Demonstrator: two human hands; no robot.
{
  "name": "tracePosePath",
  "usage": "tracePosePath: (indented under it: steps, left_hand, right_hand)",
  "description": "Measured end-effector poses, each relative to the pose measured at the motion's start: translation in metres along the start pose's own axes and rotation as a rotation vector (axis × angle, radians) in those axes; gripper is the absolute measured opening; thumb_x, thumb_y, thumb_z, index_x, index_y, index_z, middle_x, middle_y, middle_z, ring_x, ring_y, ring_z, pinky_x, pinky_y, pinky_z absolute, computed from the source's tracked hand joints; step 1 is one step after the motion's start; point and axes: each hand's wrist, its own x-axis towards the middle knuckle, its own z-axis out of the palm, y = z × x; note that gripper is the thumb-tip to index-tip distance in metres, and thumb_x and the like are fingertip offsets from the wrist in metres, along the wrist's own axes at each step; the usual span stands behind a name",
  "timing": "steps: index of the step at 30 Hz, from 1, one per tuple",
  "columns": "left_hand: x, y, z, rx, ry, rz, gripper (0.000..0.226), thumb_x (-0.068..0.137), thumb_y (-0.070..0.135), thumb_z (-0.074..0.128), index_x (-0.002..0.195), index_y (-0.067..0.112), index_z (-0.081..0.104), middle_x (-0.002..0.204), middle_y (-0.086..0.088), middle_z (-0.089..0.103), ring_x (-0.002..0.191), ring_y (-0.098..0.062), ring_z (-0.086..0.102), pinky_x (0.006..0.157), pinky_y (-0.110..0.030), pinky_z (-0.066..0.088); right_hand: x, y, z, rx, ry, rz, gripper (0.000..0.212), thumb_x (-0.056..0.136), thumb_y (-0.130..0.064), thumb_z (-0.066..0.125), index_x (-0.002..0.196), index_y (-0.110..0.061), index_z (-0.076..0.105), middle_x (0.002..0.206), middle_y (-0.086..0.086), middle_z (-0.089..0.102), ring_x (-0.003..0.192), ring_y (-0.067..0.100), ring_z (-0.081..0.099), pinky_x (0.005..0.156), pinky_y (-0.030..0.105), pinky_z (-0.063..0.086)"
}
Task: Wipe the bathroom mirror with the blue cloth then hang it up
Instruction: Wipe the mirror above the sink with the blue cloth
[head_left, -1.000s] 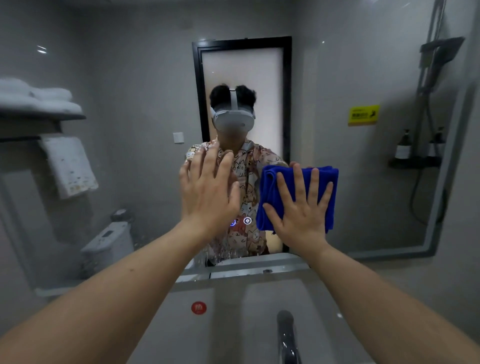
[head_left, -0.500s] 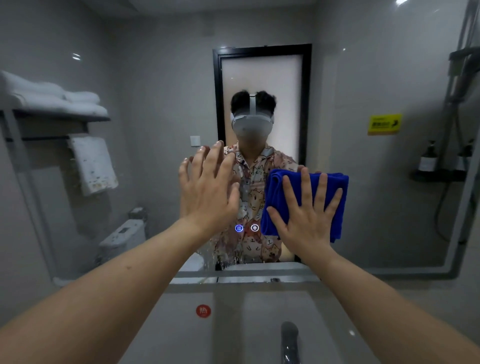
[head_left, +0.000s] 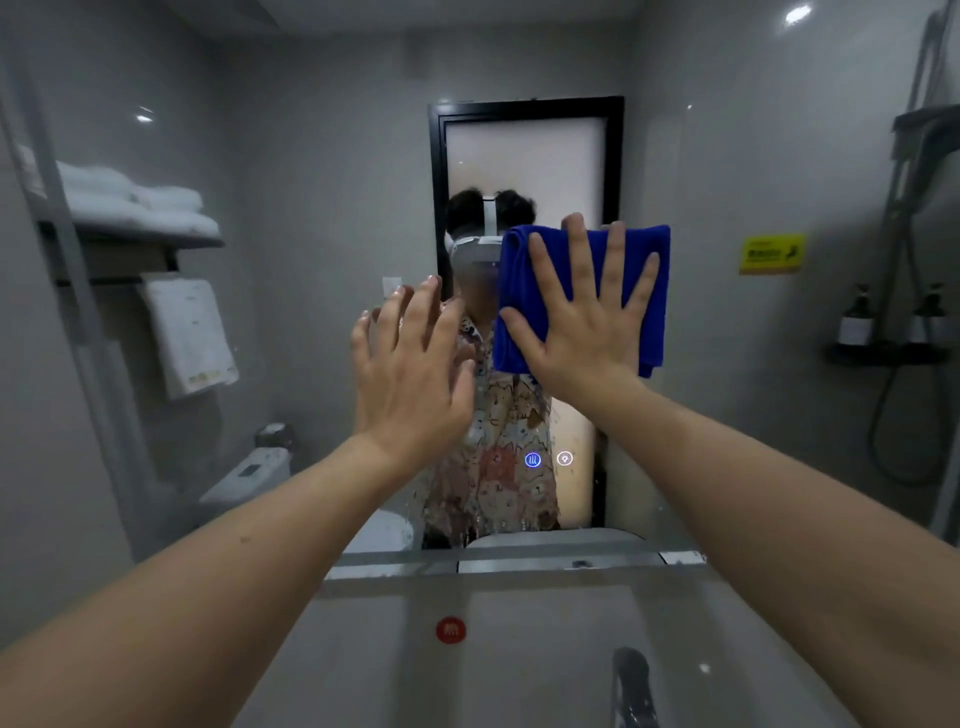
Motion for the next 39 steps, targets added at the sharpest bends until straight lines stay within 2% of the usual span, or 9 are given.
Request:
tracePosePath:
  steps: [7, 15, 20, 24, 28, 35, 39]
  left_hand:
    - [0.003, -0.035, -0.006, -0.03, -0.005, -0.043, 0.06, 0.092, 0.043, 0.05, 0.147, 0.021, 0.044, 0.159, -0.008, 0.033, 0.147, -0.032, 0.026, 0.118, -0.057, 0.019]
    - [-0.007, -0.073, -0.015, -0.007, 0.012, -0.054, 0.058, 0.091, 0.044, 0.046, 0.144, 0.018, 0.046, 0.158, -0.01, 0.036, 0.145, -0.034, 0.029, 0.116, -0.059, 0.022]
    - [-0.015, -0.079, -0.017, -0.023, 0.026, -0.087, 0.057, 0.089, 0.039, 0.05, 0.143, 0.02, 0.045, 0.157, -0.009, 0.036, 0.145, -0.033, 0.028, 0.116, -0.06, 0.022]
    - [-0.016, -0.069, -0.016, -0.03, -0.008, -0.044, 0.06, 0.09, 0.04, 0.051, 0.146, 0.02, 0.044, 0.159, -0.01, 0.034, 0.146, -0.034, 0.026, 0.117, -0.059, 0.02]
    - [-0.011, -0.051, -0.015, -0.051, -0.014, -0.044, 0.06, 0.091, 0.039, 0.053, 0.147, 0.02, 0.043, 0.159, -0.01, 0.033, 0.147, -0.033, 0.025, 0.118, -0.058, 0.019]
    - [-0.015, -0.025, -0.007, -0.041, -0.039, -0.025, 0.061, 0.091, 0.042, 0.054, 0.147, 0.02, 0.043, 0.159, -0.009, 0.034, 0.147, -0.033, 0.026, 0.118, -0.056, 0.019]
    - [-0.018, -0.02, -0.005, -0.038, -0.021, -0.018, 0.059, 0.091, 0.042, 0.052, 0.145, 0.019, 0.045, 0.157, -0.01, 0.037, 0.144, -0.033, 0.03, 0.117, -0.055, 0.021]
  right_hand:
    - [0.007, -0.028, -0.001, 0.003, -0.019, 0.091, 0.083, 0.1, -0.076, 0.024, 0.167, -0.031, 0.006, 0.175, 0.01, 0.002, 0.158, 0.045, -0.001, 0.12, 0.074, -0.002]
    - [-0.028, -0.1, 0.019, 0.033, 0.001, -0.018, 0.081, 0.101, -0.074, 0.029, 0.167, -0.029, 0.016, 0.174, 0.012, 0.009, 0.157, 0.047, 0.004, 0.12, 0.074, -0.004]
    - [-0.038, -0.128, 0.024, 0.06, 0.0, 0.014, 0.079, 0.101, -0.073, 0.028, 0.166, -0.031, 0.014, 0.174, 0.011, 0.008, 0.158, 0.046, 0.003, 0.12, 0.072, -0.009]
    - [-0.041, -0.118, 0.025, 0.059, -0.002, -0.046, 0.075, 0.103, -0.072, 0.023, 0.166, -0.032, 0.016, 0.174, 0.01, 0.009, 0.158, 0.044, 0.003, 0.121, 0.07, -0.008]
    - [-0.055, -0.083, 0.027, 0.023, -0.004, -0.121, 0.078, 0.101, -0.071, 0.031, 0.166, -0.032, 0.014, 0.175, 0.007, 0.006, 0.159, 0.041, 0.0, 0.122, 0.07, -0.003]
    - [-0.092, 0.008, 0.024, -0.045, -0.05, -0.071, 0.081, 0.1, -0.074, 0.024, 0.167, -0.033, 0.007, 0.175, 0.005, -0.003, 0.159, 0.037, -0.012, 0.123, 0.069, -0.006]
    - [-0.096, 0.014, 0.025, -0.029, -0.039, -0.067, 0.078, 0.101, -0.073, 0.026, 0.166, -0.034, 0.007, 0.175, 0.004, 0.0, 0.159, 0.038, -0.006, 0.123, 0.069, -0.003]
